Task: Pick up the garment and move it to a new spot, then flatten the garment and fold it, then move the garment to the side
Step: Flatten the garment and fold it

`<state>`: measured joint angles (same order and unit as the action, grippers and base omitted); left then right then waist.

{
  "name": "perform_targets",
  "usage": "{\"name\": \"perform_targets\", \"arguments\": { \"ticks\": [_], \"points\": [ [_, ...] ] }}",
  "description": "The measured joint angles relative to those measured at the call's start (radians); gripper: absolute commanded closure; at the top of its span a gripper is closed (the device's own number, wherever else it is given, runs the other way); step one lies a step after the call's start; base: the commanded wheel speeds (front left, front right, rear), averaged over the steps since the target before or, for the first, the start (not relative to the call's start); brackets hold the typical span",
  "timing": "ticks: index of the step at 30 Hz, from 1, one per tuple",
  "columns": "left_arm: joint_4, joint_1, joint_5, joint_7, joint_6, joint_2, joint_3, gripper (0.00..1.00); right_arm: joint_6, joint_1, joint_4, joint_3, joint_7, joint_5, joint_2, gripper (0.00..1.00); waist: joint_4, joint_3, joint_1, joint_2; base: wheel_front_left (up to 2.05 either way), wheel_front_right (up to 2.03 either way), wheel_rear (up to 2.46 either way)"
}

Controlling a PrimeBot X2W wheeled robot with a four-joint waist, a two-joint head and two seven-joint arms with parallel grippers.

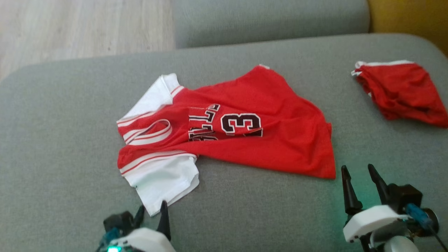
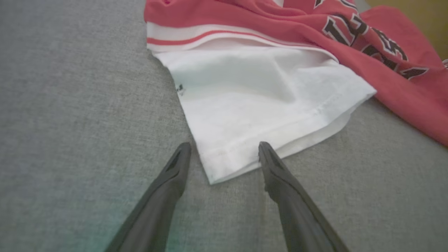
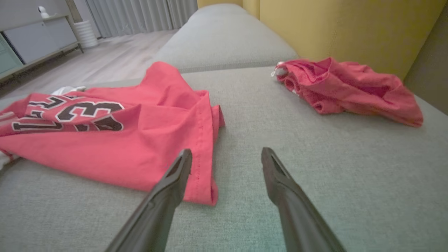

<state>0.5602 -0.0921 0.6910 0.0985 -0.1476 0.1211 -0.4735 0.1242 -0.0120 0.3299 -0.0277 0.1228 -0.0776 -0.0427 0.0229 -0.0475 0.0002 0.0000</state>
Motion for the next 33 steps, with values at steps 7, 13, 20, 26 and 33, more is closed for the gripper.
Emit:
{"name": "perform_targets", "arguments": {
  "ticks": [7,13,20,26,33],
  "points": [
    [0.053,-0.078,0.006,0.017,0.022,-0.01,0.014,1.0,0.0,0.052,0.127,0.036,-0.001,-0.003,0.0,0.0,0.008,-0.053,0.0,0.0,0.0,0.0,0.0],
    [0.065,-0.093,0.006,0.049,0.035,-0.019,0.012,1.0,0.0,0.132,0.247,0.043,0.029,-0.018,-0.001,0.0,-0.017,-0.072,0.0,0.0,0.0,0.0,0.0],
    [0.065,-0.096,0.006,0.064,0.035,-0.023,0.007,1.0,0.0,0.2,0.369,0.048,0.038,-0.019,-0.001,0.06,-0.039,-0.079,-0.0001,0.0,0.0,0.0,0.0],
    [0.054,-0.094,0.006,0.094,0.035,-0.016,0.012,1.0,0.0,0.241,0.439,0.065,0.059,-0.057,-0.003,1.0,-0.046,-0.066,-0.0001,0.0,0.0,0.0,0.0],
    [-0.067,-0.092,-0.027,0.125,0.043,0.017,0.018,1.0,0.0,0.245,0.413,0.103,0.089,-0.157,-0.003,1.0,-0.044,-0.014,-0.0001,0.0,0.0,0.0,0.0]
  ]
}}
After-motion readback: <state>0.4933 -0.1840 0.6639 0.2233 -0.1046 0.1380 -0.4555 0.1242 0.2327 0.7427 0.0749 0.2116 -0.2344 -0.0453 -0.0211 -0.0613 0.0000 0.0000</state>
